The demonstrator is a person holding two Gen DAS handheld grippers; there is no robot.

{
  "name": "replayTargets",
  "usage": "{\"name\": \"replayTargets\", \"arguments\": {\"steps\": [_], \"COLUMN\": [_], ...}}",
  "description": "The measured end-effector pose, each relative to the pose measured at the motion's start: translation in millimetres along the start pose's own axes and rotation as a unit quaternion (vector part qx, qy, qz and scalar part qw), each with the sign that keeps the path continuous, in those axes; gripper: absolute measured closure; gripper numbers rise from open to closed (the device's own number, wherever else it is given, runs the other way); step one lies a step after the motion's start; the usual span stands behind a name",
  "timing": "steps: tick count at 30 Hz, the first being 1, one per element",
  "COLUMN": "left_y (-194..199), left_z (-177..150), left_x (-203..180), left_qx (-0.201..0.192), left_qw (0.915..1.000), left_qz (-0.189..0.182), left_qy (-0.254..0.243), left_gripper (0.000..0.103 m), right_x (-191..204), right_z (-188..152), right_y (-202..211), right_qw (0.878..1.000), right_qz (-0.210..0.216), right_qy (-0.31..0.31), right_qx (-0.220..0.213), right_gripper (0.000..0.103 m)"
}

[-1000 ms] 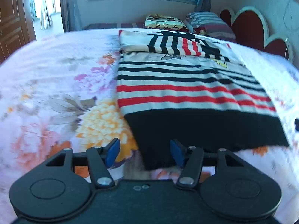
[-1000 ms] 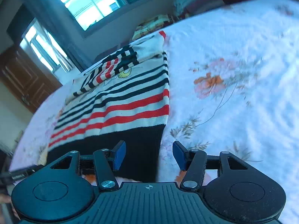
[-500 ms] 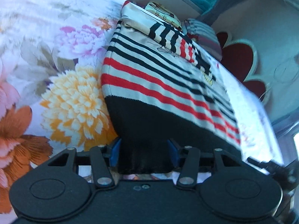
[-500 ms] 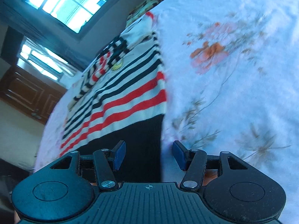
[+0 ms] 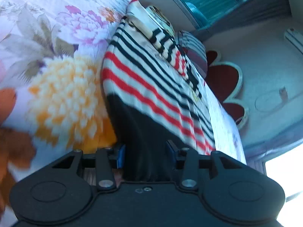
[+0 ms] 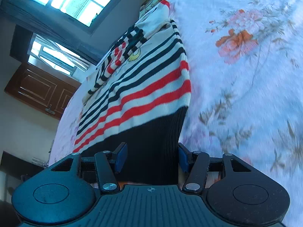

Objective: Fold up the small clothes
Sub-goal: 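Close both grippers on the black hem of the sweater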

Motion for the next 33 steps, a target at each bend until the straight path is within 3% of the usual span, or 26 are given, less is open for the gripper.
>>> {"name": "replayTargets", "arguments": {"steps": [3, 9, 10, 12, 13, 15, 19, 21, 23, 26, 33], "left_y": [6.9, -12.2, -14.8, -16.8, -16.0, -6.8, 29.9, 25.9, 6.2, 11.3, 48.1], "left_z": [-8.0, 13.0, 15.0, 16.1, 15.7, 15.6, 14.6, 13.3, 12.0, 13.9, 36.4], "left_x": [7.5, 15.1, 13.1, 7.7, 6.4, 4.7, 0.4, 7.0, 16.9, 16.2, -17.1], "left_qx": [-0.005, -0.012, -0.013, -0.016, -0.019, -0.036, -0.089, -0.082, -0.053, -0.065, -0.121], "left_qw": [1.0000, 0.9987, 0.9987, 0.9993, 0.9992, 0.9987, 0.9957, 0.9952, 0.9953, 0.9954, 0.9918], "left_qz": [-0.006, -0.009, -0.008, 0.011, 0.033, 0.036, 0.025, 0.051, 0.080, 0.067, 0.039], "left_qy": [-0.003, 0.050, 0.048, 0.031, 0.015, 0.009, -0.013, -0.016, -0.008, 0.025, 0.015], "left_gripper": [0.063, 0.073, 0.073, 0.088, 0.095, 0.096, 0.096, 0.096, 0.096, 0.096, 0.096], "right_x": [0.1, -5.6, -5.4, -6.3, -5.9, 3.1, 27.3, 20.1, -3.0, -13.3, 38.0], "right_z": [-8.0, 11.6, 14.5, 15.7, 14.3, 12.4, 9.5, 6.6, 4.9, 8.5, 44.9], "right_y": [2.5, -9.8, -12.8, -19.9, -21.2, -15.2, 14.8, 16.9, 3.4, 4.0, 20.1], "right_qw": [1.000, 0.999, 1.000, 1.000, 0.999, 0.999, 0.997, 0.996, 0.998, 0.999, 0.996], "right_qz": [0.002, 0.001, 0.000, -0.018, -0.029, -0.036, -0.005, -0.016, -0.044, -0.027, 0.003], "right_qy": [0.001, -0.019, -0.019, -0.019, -0.013, 0.017, 0.071, 0.074, 0.039, -0.006, 0.076], "right_qx": [-0.003, -0.026, -0.025, -0.009, -0.005, -0.012, -0.042, -0.037, -0.009, -0.028, -0.051], "right_gripper": [0.047, 0.049, 0.068, 0.096, 0.098, 0.098, 0.099, 0.099, 0.099, 0.099, 0.099]}}
Point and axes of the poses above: each gripper's, at about its wrist camera, not at the fingertips, and y roughly against the way its jaws point, x to its left, z to its top, the point moved 1 cm from there along -y, roughly the way its jaws point, and after that the axes turned 15 degrees about z, right-handed, at the moved point
